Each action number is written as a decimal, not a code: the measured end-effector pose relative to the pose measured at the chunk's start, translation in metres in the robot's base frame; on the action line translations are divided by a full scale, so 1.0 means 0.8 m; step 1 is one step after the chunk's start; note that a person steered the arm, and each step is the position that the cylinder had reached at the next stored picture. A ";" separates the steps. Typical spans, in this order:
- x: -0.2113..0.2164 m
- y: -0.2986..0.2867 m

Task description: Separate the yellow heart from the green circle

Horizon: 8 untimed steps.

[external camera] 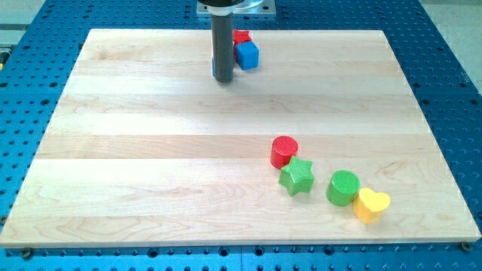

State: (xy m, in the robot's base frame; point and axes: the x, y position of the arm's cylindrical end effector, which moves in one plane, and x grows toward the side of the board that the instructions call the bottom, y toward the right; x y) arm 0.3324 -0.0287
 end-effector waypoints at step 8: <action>0.336 0.313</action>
State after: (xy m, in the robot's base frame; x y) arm 0.6009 0.2214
